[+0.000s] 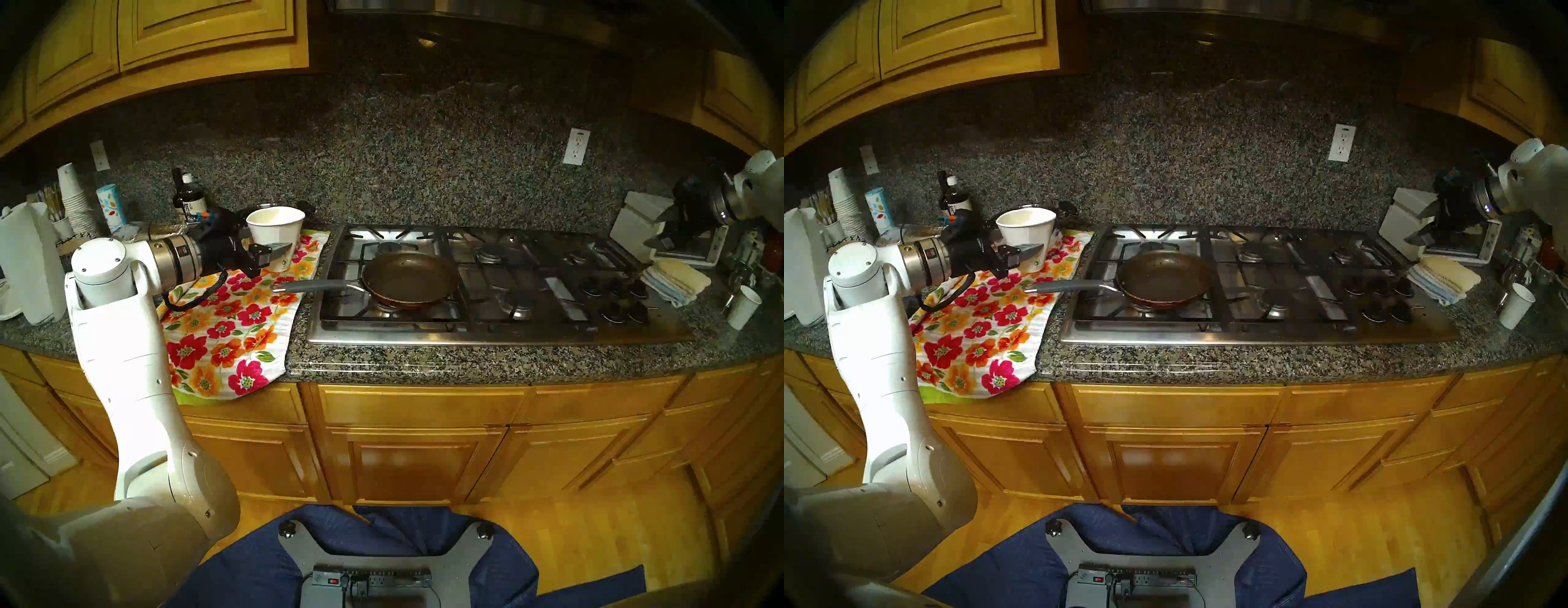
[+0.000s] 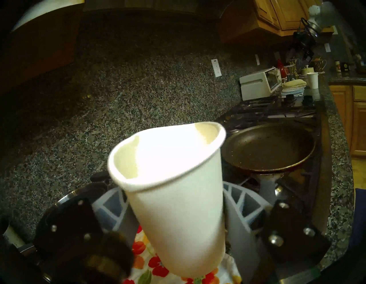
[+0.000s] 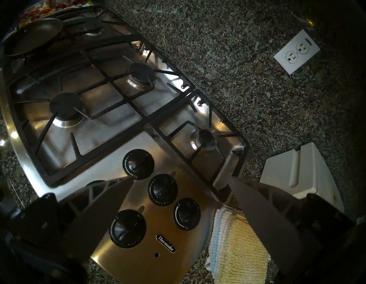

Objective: Pick up the water cup, pour water into the pot, turn on the stove

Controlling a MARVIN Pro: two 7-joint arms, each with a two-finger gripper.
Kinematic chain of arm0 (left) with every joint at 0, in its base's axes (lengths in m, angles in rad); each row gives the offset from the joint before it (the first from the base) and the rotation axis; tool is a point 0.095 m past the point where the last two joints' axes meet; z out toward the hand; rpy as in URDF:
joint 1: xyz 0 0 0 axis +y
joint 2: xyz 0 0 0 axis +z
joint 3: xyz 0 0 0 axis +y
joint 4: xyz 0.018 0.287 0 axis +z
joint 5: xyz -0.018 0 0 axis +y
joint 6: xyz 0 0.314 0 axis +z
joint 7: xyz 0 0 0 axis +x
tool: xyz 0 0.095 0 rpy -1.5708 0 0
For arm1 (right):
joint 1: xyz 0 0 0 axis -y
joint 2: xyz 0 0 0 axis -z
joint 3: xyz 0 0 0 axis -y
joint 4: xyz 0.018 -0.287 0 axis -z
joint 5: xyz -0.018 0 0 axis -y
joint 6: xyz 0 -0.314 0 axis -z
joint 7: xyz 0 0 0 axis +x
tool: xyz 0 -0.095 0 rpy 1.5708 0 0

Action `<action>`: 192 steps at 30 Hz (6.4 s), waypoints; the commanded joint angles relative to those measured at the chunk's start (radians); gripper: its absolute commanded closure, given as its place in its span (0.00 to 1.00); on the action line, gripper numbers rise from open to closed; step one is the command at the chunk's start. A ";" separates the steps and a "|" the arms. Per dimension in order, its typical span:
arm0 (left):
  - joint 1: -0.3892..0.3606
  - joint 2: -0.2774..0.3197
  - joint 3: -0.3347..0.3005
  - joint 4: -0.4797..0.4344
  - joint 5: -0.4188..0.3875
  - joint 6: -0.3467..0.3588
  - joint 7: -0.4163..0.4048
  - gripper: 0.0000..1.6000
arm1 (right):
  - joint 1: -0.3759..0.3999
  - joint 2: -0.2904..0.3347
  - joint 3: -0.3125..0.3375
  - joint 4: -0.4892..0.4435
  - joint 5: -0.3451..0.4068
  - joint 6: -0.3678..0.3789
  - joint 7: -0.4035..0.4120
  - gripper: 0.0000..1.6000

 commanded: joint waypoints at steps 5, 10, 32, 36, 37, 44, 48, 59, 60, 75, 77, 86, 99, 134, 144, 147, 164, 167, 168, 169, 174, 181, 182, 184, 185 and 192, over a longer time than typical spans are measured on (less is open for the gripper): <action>-0.044 -0.020 0.078 -0.054 0.024 0.031 0.004 0.45 | 0.032 -0.002 -0.001 0.024 0.001 -0.001 -0.003 0.00; -0.058 -0.031 0.123 -0.036 0.050 0.039 0.022 0.45 | 0.032 -0.002 -0.001 0.024 0.001 -0.001 -0.003 0.00; -0.105 -0.039 0.281 -0.025 0.158 0.019 0.017 0.45 | 0.031 -0.002 -0.001 0.024 0.002 -0.001 -0.003 0.00; -0.115 -0.034 0.298 -0.034 0.168 0.013 0.007 0.49 | 0.031 -0.002 -0.001 0.024 0.002 -0.001 -0.003 0.00; -0.119 -0.032 0.301 -0.035 0.169 0.012 0.003 0.49 | 0.031 -0.002 -0.001 0.024 0.002 -0.001 -0.003 0.00; -0.160 -0.020 0.329 -0.030 0.177 0.004 0.003 0.47 | 0.031 -0.002 -0.001 0.024 0.002 -0.001 -0.003 0.00; -0.178 -0.007 0.346 -0.021 0.178 -0.002 0.003 0.47 | 0.031 -0.002 -0.001 0.024 0.002 -0.001 -0.003 0.00; -0.218 0.047 0.414 0.010 0.183 -0.010 0.003 0.44 | 0.031 -0.002 -0.001 0.024 0.002 -0.001 -0.003 0.00; -0.220 0.052 0.420 0.012 0.184 -0.010 0.003 0.45 | 0.031 -0.002 -0.001 0.024 0.002 -0.001 -0.003 0.00; -0.299 0.099 0.497 0.095 0.183 -0.012 0.003 0.49 | 0.031 -0.002 -0.001 0.024 0.002 -0.001 -0.003 0.00; -0.311 0.106 0.504 0.117 0.183 -0.013 0.003 0.49 | 0.031 -0.002 -0.001 0.024 0.002 -0.001 -0.003 0.00; -0.363 0.126 0.546 0.222 0.185 -0.052 0.003 0.49 | 0.031 -0.002 -0.001 0.024 0.002 -0.001 -0.003 0.00; -0.409 0.121 0.611 0.281 0.178 -0.103 0.003 0.50 | 0.031 -0.002 -0.001 0.024 0.002 -0.001 -0.003 0.00; -0.471 0.155 0.716 0.348 0.173 -0.249 0.003 0.50 | 0.031 -0.002 -0.001 0.024 0.002 -0.001 -0.003 0.00; -0.484 0.167 0.734 0.368 0.171 -0.285 0.003 0.51 | 0.031 -0.002 -0.001 0.024 0.002 -0.001 -0.003 0.00; -0.488 0.169 0.740 0.373 0.171 -0.294 0.003 0.50 | 0.031 -0.002 -0.001 0.024 0.002 -0.001 -0.003 0.00; -0.530 0.160 0.786 0.395 0.174 -0.347 0.003 0.51 | 0.031 -0.002 -0.001 0.024 0.002 -0.001 -0.003 0.00; -0.542 0.155 0.794 0.408 0.178 -0.349 0.003 0.50 | 0.031 -0.002 -0.001 0.024 0.002 -0.001 -0.003 0.00; -0.545 0.153 0.796 0.412 0.178 -0.350 0.003 0.50 | 0.031 -0.002 -0.001 0.024 0.002 -0.001 -0.003 0.00; -0.549 0.152 0.799 0.415 0.177 -0.355 0.003 0.51 | 0.031 -0.002 -0.001 0.024 0.002 -0.001 -0.003 0.00; -0.564 0.146 0.811 0.420 0.179 -0.360 0.003 0.51 | 0.031 -0.002 -0.001 0.024 0.002 -0.001 -0.003 0.00; -0.592 0.143 0.835 0.438 0.188 -0.385 0.003 0.52 | 0.031 -0.002 -0.001 0.024 0.002 -0.001 -0.003 0.00; -0.595 0.142 0.840 0.441 0.189 -0.388 0.003 0.52 | 0.031 -0.002 -0.001 0.024 0.002 -0.001 -0.003 0.00; -0.598 0.141 0.850 0.445 0.195 -0.397 0.003 0.51 | 0.031 -0.002 -0.001 0.024 0.002 -0.001 -0.003 0.00; -0.601 0.140 0.854 0.449 0.195 -0.400 0.003 0.51 | 0.031 -0.002 -0.001 0.024 0.002 -0.001 -0.003 0.00; -0.617 0.139 0.881 0.466 0.199 -0.426 0.003 0.51 | 0.031 -0.002 -0.001 0.024 0.002 -0.001 -0.003 0.00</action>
